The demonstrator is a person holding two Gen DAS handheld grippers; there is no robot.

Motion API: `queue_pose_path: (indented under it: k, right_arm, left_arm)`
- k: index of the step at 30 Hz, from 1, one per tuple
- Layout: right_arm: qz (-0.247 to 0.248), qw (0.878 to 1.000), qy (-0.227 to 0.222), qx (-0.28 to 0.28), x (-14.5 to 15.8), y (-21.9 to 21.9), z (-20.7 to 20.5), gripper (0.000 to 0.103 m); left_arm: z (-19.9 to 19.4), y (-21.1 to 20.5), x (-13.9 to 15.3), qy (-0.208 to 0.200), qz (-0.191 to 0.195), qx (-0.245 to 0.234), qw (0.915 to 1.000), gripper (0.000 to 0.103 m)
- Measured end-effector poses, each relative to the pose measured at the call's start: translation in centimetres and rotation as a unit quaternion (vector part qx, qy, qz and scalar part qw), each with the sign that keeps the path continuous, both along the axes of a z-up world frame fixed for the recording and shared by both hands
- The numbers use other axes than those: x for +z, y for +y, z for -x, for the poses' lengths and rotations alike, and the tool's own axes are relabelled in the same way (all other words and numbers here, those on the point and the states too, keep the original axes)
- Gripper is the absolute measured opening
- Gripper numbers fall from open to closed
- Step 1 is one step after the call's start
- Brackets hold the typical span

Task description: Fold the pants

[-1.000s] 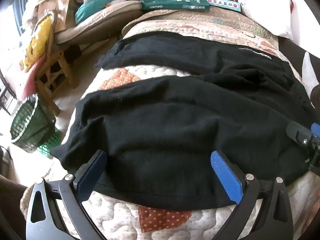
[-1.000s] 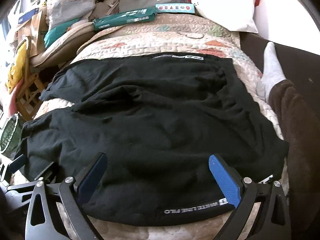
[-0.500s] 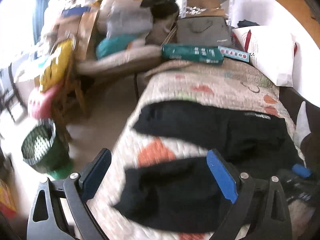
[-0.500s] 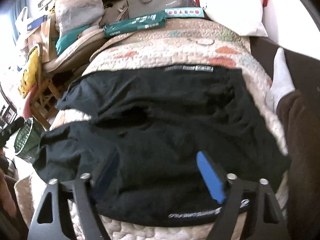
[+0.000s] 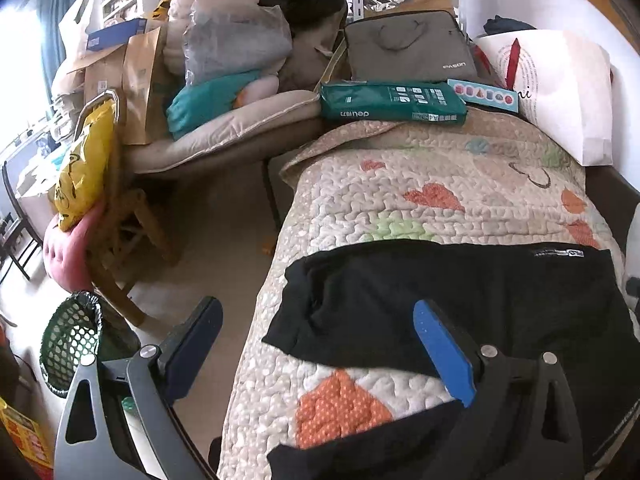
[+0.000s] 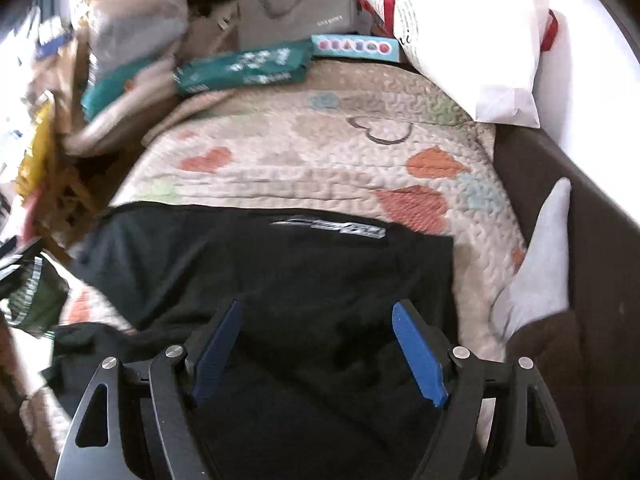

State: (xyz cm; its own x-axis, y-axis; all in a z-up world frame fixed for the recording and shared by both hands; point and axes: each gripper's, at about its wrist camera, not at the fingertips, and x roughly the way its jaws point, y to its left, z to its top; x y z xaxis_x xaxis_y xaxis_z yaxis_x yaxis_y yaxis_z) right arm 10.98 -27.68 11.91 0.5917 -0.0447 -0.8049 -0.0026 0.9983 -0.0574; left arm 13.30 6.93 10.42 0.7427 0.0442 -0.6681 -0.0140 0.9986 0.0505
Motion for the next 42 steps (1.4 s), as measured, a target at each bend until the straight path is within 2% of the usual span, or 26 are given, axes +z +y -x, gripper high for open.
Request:
queue_pose_path:
  k: [3,5,6,8,10,11,12,14,16,19,22,26,31,35,39,42]
  right_arm:
    - [0.024,1.000,-0.003,-0.004,-0.1,-0.3,-2.4,0.082]
    - [0.040,0.999,-0.031,-0.004,0.9,0.0,-3.3,0.082]
    - [0.060,0.996,-0.064,-0.008,1.9,0.4,-3.4,0.082]
    - [0.107,0.981,-0.158,-0.020,3.9,1.2,-2.5,0.084]
    - [0.106,0.974,-0.202,-0.004,4.4,1.5,-2.2,0.096]
    - [0.100,0.977,-0.187,0.010,4.0,1.7,-2.8,0.096]
    - [0.092,0.988,-0.120,0.036,3.0,1.7,-4.4,0.096]
    - [0.076,0.993,-0.065,0.058,1.4,1.4,-6.1,0.086]
    - [0.064,0.995,-0.051,0.065,0.4,0.6,-7.2,0.085]
    - [0.035,0.997,0.002,0.072,-1.6,-1.0,-9.9,0.083]
    - [0.016,0.995,0.038,0.094,-3.2,-1.6,-11.8,0.082]
    - [0.008,0.990,0.058,0.128,-4.5,-2.5,-13.4,0.082]
    - [-0.005,0.986,0.073,0.149,-6.0,-3.5,-15.1,0.082]
    - [0.009,0.983,0.095,0.155,-8.4,-3.4,-16.4,0.082]
    - [0.017,0.981,0.099,0.167,-9.6,-2.9,-17.0,0.082]
    - [0.008,0.981,0.096,0.171,-9.7,-2.9,-17.0,0.082]
  left_arm:
    - [-0.2,0.0,-0.8,-0.009,-0.010,0.007,0.9999,0.096]
    - [-0.5,-0.1,-1.1,-0.006,-0.007,0.012,0.9999,0.096]
    - [-0.6,-0.1,-1.0,-0.008,-0.006,0.015,0.9998,0.096]
    - [-0.6,-0.2,-0.8,-0.015,-0.008,0.017,0.9997,0.096]
    - [-0.9,-0.2,-0.8,-0.018,-0.009,0.020,0.9996,0.096]
    - [-1.1,-0.2,-0.9,-0.015,-0.006,0.017,0.9997,0.096]
    - [-1.5,0.0,-1.1,-0.008,0.000,0.014,0.9999,0.096]
    - [-2.3,0.6,-1.6,0.008,0.014,0.006,0.9999,0.096]
    - [-3.7,1.5,-1.7,0.021,0.031,0.000,0.9993,0.096]
    - [-6.5,2.9,-1.8,0.033,0.055,-0.008,0.9979,0.096]
    - [-9.6,3.5,-2.2,0.039,0.058,-0.022,0.9973,0.095]
    - [-12.5,3.3,-3.9,0.070,0.076,-0.064,0.9927,0.094]
    - [-14.1,2.7,-7.3,0.105,0.072,-0.095,0.9873,0.094]
    - [-14.8,2.6,-9.1,0.123,0.066,-0.103,0.9848,0.094]
    - [-15.3,2.2,-10.3,0.133,0.050,-0.113,0.9833,0.094]
    - [-15.7,2.3,-10.7,0.140,0.071,-0.115,0.9808,0.090]
